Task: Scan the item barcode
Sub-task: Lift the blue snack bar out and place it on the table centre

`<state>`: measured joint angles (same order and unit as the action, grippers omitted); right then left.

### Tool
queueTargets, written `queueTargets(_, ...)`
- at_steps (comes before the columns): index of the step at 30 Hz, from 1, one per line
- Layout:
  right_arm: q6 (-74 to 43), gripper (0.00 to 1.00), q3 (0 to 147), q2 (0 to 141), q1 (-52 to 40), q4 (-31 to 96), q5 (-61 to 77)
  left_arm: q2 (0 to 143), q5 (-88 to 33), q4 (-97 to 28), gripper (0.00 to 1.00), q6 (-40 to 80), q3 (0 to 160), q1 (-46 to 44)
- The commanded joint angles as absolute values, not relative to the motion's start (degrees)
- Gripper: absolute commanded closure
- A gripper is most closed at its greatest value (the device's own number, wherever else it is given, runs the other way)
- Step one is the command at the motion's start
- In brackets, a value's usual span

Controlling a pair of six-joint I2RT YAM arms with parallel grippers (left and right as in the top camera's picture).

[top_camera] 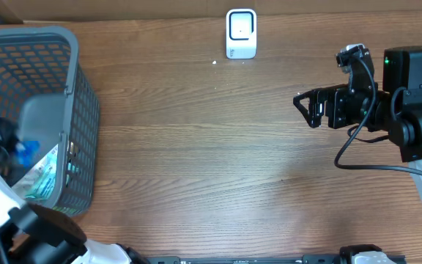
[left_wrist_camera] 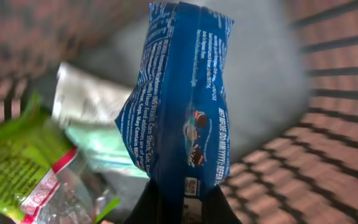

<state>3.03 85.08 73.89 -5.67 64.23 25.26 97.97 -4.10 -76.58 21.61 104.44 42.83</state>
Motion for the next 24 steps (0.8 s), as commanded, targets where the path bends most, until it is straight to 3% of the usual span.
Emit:
queueTargets(1,3.2,0.00,86.6,73.9,-5.9,63.9,25.6,92.9,-7.5,-78.9,0.96,17.3,114.7,38.2)
queueTargets(6,3.2,0.00,86.6,73.9,-5.9,63.9,25.6,88.9,-11.3,-79.5,0.96,12.5,122.3,25.8)
queueTargets(13,3.2,0.01,86.5,74.0,-5.9,63.9,25.6,88.5,-10.9,-79.9,0.96,10.5,120.8,1.0)
queueTargets(18,3.2,0.01,86.3,74.1,-5.9,64.2,25.6,93.4,-4.3,-82.5,0.96,21.9,115.2,-12.3)
queueTargets(24,3.2,0.01,85.8,74.4,-5.9,64.7,25.5,100.9,-4.0,-80.5,0.96,28.2,103.8,-18.7)
